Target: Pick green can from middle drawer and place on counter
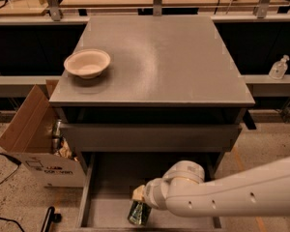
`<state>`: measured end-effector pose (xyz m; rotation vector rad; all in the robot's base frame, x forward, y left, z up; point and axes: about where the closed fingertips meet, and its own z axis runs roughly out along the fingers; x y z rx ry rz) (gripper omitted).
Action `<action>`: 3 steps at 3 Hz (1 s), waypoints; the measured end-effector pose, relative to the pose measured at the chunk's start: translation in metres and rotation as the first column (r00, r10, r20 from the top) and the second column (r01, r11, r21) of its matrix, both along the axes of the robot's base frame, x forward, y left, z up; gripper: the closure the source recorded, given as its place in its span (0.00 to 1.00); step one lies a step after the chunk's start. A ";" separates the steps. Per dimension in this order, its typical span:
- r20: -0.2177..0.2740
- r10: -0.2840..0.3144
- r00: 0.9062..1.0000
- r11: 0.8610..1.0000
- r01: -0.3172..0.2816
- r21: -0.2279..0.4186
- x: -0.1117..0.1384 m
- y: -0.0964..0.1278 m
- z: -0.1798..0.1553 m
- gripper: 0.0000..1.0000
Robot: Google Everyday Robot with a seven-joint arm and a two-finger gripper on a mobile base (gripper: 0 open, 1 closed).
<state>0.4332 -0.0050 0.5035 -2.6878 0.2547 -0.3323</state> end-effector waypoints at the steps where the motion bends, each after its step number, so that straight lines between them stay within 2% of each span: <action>1: 0.106 0.024 0.994 0.995 -0.034 0.095 -0.025 -0.006 0.039 1.00; 2: 0.108 -0.005 0.994 0.984 -0.014 0.179 -0.042 -0.012 0.043 1.00; 3: 0.069 0.019 0.997 0.970 -0.035 0.240 -0.060 -0.015 0.040 1.00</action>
Offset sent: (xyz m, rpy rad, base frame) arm -0.0056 -0.0647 0.1729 0.3269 0.0093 0.1406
